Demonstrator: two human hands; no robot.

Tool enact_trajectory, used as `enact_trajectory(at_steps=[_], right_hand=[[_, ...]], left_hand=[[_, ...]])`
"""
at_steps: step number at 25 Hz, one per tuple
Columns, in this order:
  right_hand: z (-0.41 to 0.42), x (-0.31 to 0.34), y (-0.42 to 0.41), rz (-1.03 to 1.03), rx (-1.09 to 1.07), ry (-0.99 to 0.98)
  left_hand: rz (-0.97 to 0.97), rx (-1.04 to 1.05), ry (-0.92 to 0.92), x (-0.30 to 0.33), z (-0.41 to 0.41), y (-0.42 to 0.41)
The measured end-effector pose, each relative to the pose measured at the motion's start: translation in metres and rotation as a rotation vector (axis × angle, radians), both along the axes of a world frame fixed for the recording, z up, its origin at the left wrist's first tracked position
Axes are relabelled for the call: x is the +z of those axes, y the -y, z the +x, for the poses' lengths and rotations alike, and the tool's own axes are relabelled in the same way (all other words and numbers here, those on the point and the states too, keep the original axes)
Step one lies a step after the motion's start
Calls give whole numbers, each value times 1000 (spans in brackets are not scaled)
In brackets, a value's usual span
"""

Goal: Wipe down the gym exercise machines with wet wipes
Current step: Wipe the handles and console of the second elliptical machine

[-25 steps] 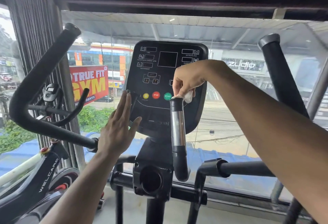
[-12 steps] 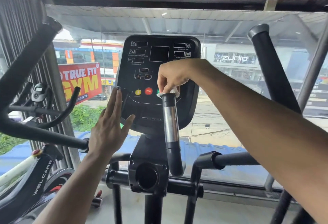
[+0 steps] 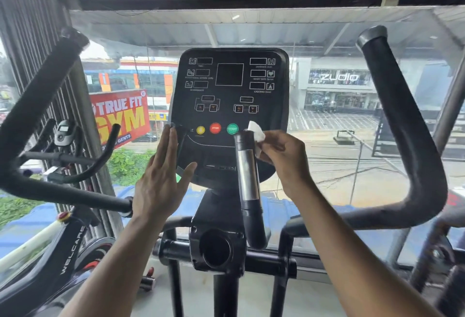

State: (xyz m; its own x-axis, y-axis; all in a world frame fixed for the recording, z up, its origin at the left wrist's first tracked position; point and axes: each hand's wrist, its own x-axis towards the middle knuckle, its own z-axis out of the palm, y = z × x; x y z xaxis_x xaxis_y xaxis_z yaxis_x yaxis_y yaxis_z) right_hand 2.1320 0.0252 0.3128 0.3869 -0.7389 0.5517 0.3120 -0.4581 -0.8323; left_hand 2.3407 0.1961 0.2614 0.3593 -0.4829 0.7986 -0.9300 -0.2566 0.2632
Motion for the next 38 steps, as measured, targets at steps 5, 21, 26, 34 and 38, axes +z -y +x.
enact_trajectory(at_steps=[5,21,26,34,38], right_hand=[[11,-11,-4,175,180,58],[34,-38,5,537,592,254],[42,-34,-14,542,707,219],[39,-24,-13,609,647,318],[35,-38,-28,692,790,209]], left_hand=[[-1,3,4,0,0,-1],[-11,26,3,-1,1,1],[-23,16,16,-1,0,0],[-9,22,2,-1,-1,-1],[0,22,18,0,-1,-1]])
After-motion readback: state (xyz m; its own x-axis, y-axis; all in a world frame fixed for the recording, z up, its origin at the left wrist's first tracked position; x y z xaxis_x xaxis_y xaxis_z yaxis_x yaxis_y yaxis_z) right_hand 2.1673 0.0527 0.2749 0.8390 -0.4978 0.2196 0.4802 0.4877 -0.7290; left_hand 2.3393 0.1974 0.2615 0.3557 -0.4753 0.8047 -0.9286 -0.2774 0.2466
